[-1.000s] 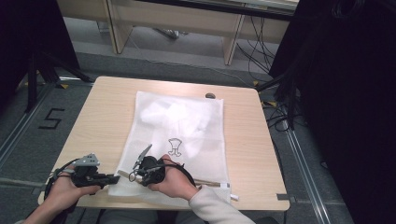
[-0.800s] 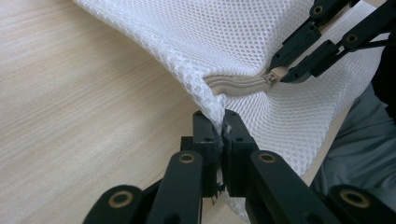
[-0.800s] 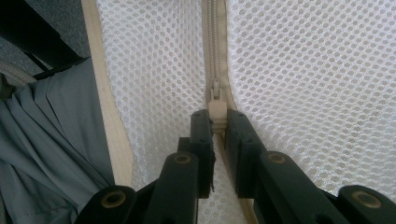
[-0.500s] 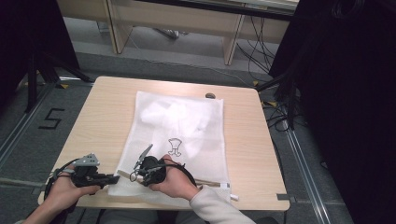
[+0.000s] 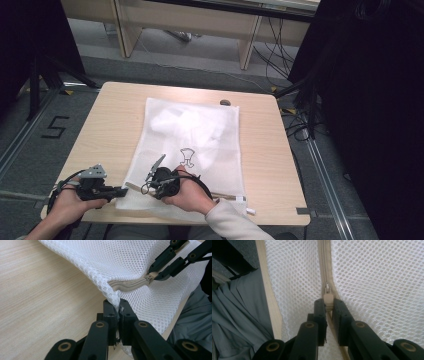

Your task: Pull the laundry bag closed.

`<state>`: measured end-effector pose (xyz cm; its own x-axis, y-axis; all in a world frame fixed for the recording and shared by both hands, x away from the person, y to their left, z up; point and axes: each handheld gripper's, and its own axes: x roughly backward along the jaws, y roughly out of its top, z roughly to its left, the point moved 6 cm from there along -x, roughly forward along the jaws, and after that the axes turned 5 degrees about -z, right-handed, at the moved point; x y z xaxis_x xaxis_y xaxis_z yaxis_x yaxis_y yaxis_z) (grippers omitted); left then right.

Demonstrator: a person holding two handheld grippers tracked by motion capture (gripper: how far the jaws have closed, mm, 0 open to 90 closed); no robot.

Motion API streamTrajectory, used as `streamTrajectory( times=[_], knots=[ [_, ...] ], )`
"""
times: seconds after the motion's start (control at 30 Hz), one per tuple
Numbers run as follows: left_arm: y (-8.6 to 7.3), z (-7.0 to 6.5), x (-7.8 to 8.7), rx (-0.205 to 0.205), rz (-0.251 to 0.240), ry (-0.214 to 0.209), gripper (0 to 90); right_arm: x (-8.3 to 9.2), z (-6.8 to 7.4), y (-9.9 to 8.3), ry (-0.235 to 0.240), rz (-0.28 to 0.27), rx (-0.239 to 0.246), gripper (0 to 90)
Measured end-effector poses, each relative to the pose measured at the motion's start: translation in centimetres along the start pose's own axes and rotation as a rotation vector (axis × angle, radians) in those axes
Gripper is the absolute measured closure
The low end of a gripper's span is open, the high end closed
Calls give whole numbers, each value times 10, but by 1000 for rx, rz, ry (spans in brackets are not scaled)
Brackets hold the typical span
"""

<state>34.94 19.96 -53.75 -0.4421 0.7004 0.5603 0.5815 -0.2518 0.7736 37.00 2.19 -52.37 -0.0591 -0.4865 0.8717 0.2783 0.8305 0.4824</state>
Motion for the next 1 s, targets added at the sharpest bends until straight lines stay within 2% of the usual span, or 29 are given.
streamTrajectory(
  times=[0.73,0.77,0.83,0.9,0.97,1.0],
  knots=[
    [0,1,0,-2,3,3,853,6,-3,-6,0,15,-6,823],
    [0,0,0,1,3,4,853,7,-3,-7,-8,20,-17,823],
    [-1,1,1,-2,23,-4,853,7,-4,-7,-8,15,-7,823],
    [0,0,0,-2,2,5,854,7,-3,-8,-10,18,-19,823],
    [-1,1,2,-2,24,-5,854,8,-4,-8,-13,19,-17,823],
    [-1,1,1,-2,15,5,854,8,-4,-8,-12,17,-18,823]
  ],
)
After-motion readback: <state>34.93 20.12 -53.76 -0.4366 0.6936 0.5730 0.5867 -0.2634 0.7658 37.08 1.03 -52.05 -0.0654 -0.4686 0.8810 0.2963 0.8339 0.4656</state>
